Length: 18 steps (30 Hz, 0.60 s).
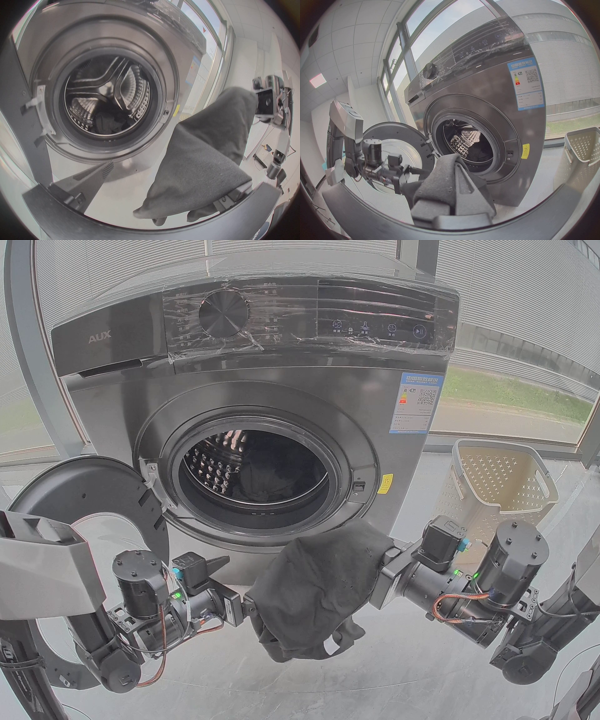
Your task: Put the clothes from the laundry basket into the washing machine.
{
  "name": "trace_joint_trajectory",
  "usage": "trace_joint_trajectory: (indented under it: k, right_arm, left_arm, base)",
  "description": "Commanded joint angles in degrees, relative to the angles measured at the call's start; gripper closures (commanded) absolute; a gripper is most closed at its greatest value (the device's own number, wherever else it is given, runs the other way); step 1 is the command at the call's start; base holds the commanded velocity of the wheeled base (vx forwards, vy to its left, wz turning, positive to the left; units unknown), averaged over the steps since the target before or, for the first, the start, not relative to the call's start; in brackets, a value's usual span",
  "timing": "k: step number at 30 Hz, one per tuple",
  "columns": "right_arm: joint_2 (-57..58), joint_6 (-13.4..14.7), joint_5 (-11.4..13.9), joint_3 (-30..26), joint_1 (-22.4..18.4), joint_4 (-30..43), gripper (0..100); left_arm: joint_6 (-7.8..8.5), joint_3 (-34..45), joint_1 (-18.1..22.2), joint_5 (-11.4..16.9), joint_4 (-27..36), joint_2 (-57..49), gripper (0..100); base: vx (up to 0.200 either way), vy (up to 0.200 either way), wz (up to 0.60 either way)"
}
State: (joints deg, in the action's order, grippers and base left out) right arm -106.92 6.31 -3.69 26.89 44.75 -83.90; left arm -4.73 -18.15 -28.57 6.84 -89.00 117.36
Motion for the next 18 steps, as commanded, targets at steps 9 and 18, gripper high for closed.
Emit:
trace_joint_trajectory:
  k: [9,18]
  right_arm:
    - [-2.9,0.1,-2.6,6.7,-0.1,1.0,100]
    - [-4.8,0.0,-8.1,14.1,-0.4,4.8,100]
  left_arm:
    - [0.69,1.0,-1.0,-0.1,-0.2,8.1,0]
    - [0.51,4.9,-1.1,-0.2,-0.3,2.5,0]
  base:
    - [0.000,0.000,0.00]
    - [0.000,0.000,0.00]
